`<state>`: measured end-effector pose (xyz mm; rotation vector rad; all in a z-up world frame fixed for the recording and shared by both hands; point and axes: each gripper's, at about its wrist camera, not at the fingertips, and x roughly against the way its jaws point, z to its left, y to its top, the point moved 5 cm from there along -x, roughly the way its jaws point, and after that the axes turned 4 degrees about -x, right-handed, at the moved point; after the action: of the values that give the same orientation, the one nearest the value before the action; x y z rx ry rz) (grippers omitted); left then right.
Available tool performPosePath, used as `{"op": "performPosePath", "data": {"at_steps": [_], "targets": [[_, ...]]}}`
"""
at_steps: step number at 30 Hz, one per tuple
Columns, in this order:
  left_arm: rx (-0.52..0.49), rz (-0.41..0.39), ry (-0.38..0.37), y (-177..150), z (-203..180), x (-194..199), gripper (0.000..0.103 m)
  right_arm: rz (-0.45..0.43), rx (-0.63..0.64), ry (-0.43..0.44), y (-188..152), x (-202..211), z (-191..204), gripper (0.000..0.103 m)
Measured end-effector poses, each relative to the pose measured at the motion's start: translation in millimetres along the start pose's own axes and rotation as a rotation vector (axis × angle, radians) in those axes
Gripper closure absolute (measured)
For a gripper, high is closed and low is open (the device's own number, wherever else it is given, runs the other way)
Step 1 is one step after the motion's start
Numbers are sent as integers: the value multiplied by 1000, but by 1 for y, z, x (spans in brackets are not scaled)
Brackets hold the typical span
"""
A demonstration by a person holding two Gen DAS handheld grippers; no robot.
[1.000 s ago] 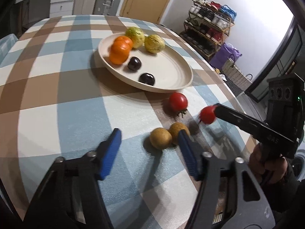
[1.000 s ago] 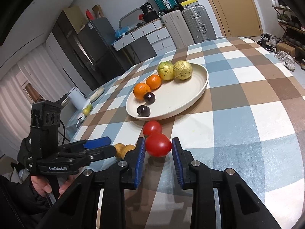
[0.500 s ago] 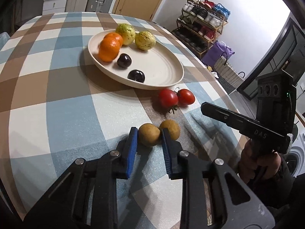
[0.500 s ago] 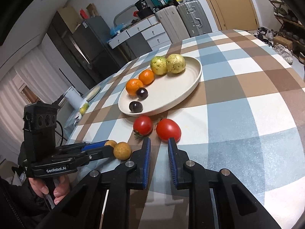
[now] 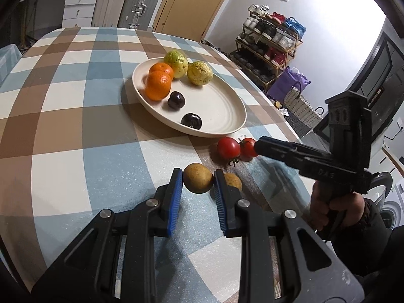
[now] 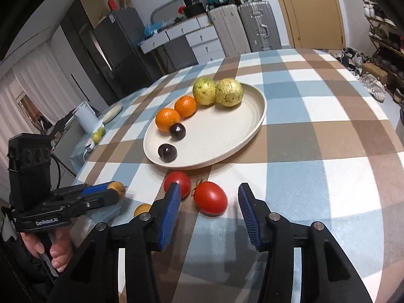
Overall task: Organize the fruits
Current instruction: 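Carry the kiwi and tomato to the plate and lower them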
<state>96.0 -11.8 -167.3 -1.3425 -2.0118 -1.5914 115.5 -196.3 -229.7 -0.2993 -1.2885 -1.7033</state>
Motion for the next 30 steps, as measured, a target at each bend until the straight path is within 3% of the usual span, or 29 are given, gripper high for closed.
{"op": "performPosePath", "data": {"at_steps": [10, 12, 15, 22, 30], "targets": [[12, -12, 8, 6, 9, 4, 81, 52, 57, -44, -4, -19, 7, 55], [13, -14, 12, 8, 10, 4, 81, 53, 62, -56, -5, -20, 6, 73], [9, -21, 19, 16, 12, 3, 81, 54, 63, -45, -6, -18, 6, 73], [-29, -49, 41, 50, 9, -1, 81, -19, 11, 8, 3, 1, 1, 74], [-49, -79, 40, 102, -3, -24, 81, -93, 29, 38, 36, 17, 1, 74]]}}
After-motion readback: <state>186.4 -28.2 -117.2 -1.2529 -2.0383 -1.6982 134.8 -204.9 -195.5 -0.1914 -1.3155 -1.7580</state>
